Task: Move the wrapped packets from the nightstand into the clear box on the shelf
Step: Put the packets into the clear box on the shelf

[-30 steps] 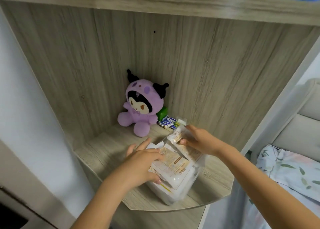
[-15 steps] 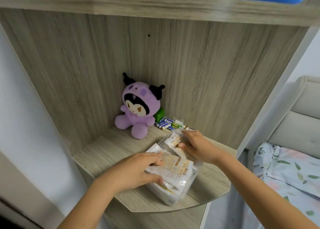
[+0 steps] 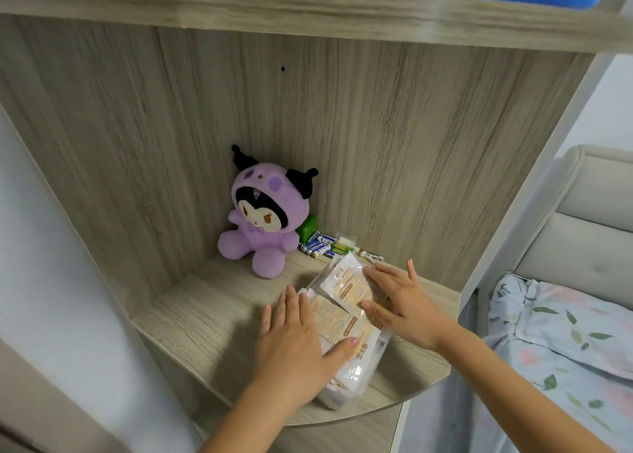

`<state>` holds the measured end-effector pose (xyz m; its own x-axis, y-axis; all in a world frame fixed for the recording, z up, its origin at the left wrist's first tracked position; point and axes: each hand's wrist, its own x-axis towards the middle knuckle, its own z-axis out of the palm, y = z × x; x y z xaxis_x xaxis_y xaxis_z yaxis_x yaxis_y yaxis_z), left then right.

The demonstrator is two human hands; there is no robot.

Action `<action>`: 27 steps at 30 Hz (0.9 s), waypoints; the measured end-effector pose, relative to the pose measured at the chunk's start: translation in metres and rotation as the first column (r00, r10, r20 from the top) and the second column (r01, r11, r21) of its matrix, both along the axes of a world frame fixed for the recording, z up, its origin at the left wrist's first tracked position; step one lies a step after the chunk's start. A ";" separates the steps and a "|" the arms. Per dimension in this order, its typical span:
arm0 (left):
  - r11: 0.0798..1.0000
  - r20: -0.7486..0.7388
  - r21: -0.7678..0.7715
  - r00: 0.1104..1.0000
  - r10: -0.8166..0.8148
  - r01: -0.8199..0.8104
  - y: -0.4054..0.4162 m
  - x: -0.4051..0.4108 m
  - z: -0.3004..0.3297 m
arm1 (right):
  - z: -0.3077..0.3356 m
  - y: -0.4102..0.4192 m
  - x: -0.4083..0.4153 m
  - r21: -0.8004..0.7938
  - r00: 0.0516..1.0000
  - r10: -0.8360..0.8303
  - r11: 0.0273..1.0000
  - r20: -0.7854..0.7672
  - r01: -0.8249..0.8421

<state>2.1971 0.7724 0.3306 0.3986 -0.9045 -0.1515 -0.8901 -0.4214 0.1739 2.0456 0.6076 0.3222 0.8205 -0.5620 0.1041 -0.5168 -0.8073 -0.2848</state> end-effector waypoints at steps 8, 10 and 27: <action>1.000 0.026 -0.001 1.000 0.009 -0.009 0.002 -0.005 0.003 | 0.001 0.008 0.007 -0.137 0.997 -0.022 0.991 -0.080 0.011; 1.000 0.041 0.006 0.999 0.010 -0.011 0.001 -0.006 0.002 | 0.001 0.011 0.007 -0.166 0.991 -0.018 0.986 -0.134 -0.005; 0.963 -0.142 -0.267 0.988 -0.066 0.025 0.023 0.009 0.004 | 0.011 0.033 -0.016 0.023 0.974 -0.076 0.997 0.215 0.073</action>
